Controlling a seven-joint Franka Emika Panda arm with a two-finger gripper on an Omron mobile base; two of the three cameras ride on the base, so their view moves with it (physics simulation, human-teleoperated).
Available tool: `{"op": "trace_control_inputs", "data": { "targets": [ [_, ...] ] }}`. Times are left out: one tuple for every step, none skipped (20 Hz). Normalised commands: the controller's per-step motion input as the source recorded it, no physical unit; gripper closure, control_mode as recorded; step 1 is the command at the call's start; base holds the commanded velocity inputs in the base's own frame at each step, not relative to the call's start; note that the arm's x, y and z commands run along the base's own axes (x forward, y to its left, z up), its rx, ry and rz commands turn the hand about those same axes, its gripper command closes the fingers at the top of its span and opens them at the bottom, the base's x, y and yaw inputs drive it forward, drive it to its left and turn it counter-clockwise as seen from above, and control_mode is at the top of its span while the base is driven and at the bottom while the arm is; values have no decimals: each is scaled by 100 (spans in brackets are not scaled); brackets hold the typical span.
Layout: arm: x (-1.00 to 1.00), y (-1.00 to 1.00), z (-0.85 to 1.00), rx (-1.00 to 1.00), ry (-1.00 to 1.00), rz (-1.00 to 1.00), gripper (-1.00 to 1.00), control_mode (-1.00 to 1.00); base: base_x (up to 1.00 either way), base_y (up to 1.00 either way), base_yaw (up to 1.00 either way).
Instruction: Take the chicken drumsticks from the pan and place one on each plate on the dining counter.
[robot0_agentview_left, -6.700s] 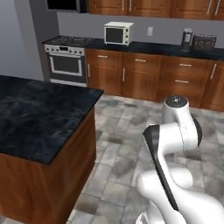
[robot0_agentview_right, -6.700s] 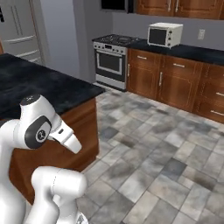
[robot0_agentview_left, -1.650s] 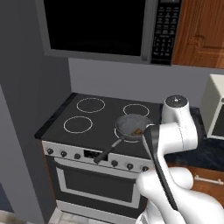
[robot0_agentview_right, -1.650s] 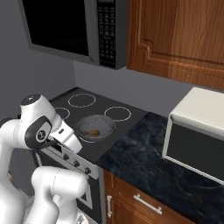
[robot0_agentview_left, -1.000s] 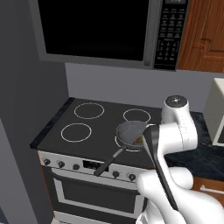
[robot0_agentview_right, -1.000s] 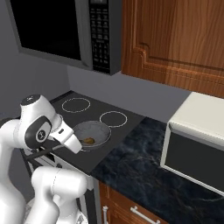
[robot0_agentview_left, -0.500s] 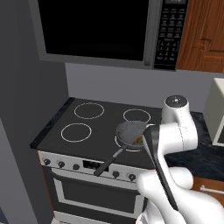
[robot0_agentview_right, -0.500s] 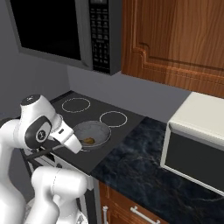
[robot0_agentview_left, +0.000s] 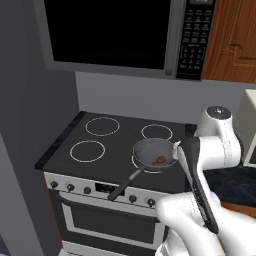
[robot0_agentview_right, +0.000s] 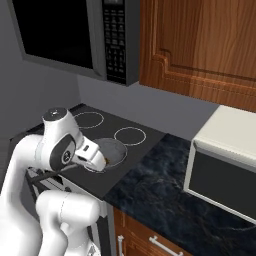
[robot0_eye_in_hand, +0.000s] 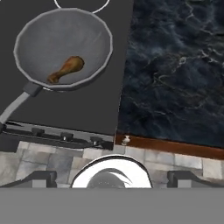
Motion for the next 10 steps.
{"op": "trace_control_inputs", "data": {
  "targets": [
    [53, -6, 0, 12, 0, 34, -100, -100, 0, 0, 0],
    [59, 0, 0, 9, 0, 26, -100, -100, 0, 0, 0],
    [66, 0, 0, 10, 0, 22, -100, -100, 0, 0, 0],
    [64, 0, 0, 11, 0, 17, -100, -100, 0, 0, 0],
    [59, 10, 0, 8, 0, 7, -100, -100, 0, 0, 0],
    [62, 23, 0, 2, 0, 0, -100, -100, 0, 0, 0],
    [66, 35, -1, 0, 0, 0, -100, -100, 0, 0, 0],
    [64, 41, -3, 0, 0, -3, -100, -100, 0, 0, 0],
    [57, 40, -7, 0, 0, -8, -100, -100, 0, 0, 0],
    [52, 42, -13, 0, 0, -15, -100, -100, 0, 0, 0]
  ]
}}
